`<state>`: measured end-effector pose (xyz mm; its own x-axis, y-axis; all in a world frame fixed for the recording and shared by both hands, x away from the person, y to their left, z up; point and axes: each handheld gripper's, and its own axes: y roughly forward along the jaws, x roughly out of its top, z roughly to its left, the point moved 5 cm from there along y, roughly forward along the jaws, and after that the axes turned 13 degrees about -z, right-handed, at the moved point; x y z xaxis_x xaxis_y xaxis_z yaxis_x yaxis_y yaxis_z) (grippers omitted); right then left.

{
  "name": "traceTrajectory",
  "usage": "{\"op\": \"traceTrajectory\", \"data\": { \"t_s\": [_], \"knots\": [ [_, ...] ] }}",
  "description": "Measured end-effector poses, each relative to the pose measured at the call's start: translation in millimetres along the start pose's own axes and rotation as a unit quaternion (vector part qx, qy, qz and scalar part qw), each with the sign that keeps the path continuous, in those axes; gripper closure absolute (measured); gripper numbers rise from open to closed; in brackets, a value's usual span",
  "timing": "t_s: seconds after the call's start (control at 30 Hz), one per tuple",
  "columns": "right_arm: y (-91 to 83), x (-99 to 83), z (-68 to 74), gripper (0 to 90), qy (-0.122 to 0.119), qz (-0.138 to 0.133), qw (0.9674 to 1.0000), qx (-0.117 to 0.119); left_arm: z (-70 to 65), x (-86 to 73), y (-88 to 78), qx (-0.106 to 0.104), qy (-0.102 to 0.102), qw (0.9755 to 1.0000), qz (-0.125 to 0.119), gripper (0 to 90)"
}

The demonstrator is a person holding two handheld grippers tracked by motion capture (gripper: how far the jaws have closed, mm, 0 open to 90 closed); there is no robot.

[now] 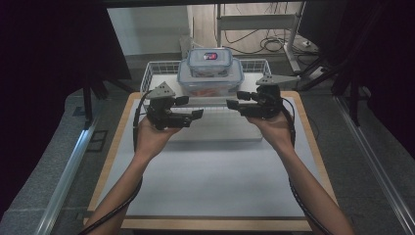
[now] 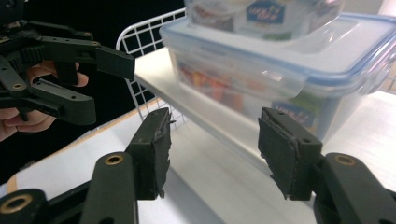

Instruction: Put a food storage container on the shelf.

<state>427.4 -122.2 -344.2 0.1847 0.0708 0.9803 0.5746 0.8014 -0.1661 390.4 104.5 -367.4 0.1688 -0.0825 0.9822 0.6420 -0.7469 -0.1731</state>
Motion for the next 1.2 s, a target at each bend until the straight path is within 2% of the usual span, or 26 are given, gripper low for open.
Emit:
{"op": "traceTrajectory", "data": {
  "t_s": [0.33,0.6,0.8,0.93,1.07,1.2],
  "knots": [
    [-5.3,-22.1,13.5,36.4,-0.023,0.017,0.9995,0.008,-11.6,-28.5,-6.6,-0.007,0.003,1.0,0.006,19.6],
    [-9.6,-37.0,24.8,30.1,-0.043,0.029,0.9986,0.013,-17.6,-48.2,-14.2,-0.004,-0.007,1.0,0.005,14.8],
    [-11.1,-50.4,34.7,25.6,-0.055,0.042,0.9975,0.017,-22.4,-62.3,-20.3,0.001,-0.003,0.9999,0.011,12.7],
    [-11.8,-60.2,39.3,23.6,-0.06,0.046,0.997,0.017,-27.1,-71.6,-24.5,0.003,-0.003,1.0,0.008,11.8],
    [-13.1,-69.7,41.8,22.0,-0.062,0.049,0.9967,0.018,-31.2,-82.1,-26.4,0.003,0.003,0.9999,0.016,11.7],
    [-14.8,-79.4,42.0,21.1,-0.055,0.048,0.9972,0.018,-33.4,-93.9,-28.6,0.003,0.001,0.9998,0.021,11.4]
  ]
}}
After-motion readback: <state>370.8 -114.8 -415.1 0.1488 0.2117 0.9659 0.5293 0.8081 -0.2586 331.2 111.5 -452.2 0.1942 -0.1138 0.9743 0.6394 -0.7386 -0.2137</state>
